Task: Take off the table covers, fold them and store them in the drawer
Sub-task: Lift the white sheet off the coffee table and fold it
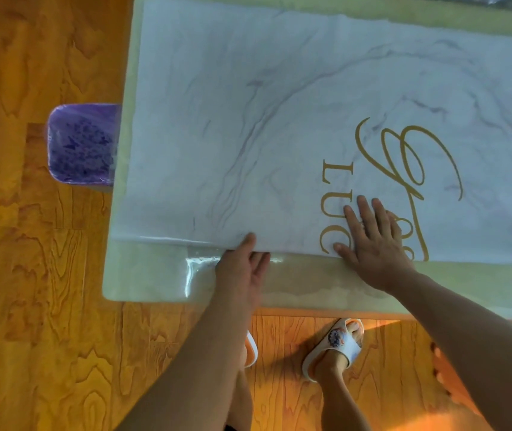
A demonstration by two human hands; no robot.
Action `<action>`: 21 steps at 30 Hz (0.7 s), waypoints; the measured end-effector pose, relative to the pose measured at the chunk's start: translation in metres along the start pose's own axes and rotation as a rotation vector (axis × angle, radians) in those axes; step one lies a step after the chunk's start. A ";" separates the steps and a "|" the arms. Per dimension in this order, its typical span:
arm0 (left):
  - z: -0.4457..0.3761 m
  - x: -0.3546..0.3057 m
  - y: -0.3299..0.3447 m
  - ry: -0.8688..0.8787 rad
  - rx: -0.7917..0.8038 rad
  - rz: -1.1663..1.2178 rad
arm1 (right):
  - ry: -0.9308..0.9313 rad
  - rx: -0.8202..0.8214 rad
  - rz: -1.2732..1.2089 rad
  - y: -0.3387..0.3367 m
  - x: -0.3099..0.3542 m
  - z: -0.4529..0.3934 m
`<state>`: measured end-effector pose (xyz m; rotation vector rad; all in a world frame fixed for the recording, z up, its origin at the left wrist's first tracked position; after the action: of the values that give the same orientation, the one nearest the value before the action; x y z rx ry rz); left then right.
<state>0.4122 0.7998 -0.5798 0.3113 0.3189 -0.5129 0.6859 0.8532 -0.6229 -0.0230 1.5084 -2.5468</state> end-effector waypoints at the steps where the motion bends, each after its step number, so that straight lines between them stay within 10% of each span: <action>1: -0.001 0.010 0.007 0.012 -0.032 0.021 | 0.001 -0.001 0.002 0.000 0.000 0.000; 21: -0.014 -0.146 -0.078 0.429 -0.409 -0.001 | -0.007 -0.012 0.027 -0.002 0.000 0.001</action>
<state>0.2482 0.8025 -0.5551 0.0188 0.8272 -0.3674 0.6860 0.8532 -0.6202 -0.0124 1.5118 -2.5139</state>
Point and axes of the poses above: each hand's wrist, its own z-axis away from the middle knuckle, its own y-axis out of the palm, x = y × z, the point moved 1 cm from there along -z, towards the middle knuckle, and after that the axes turned 10 degrees about y, right-handed, at the moved point
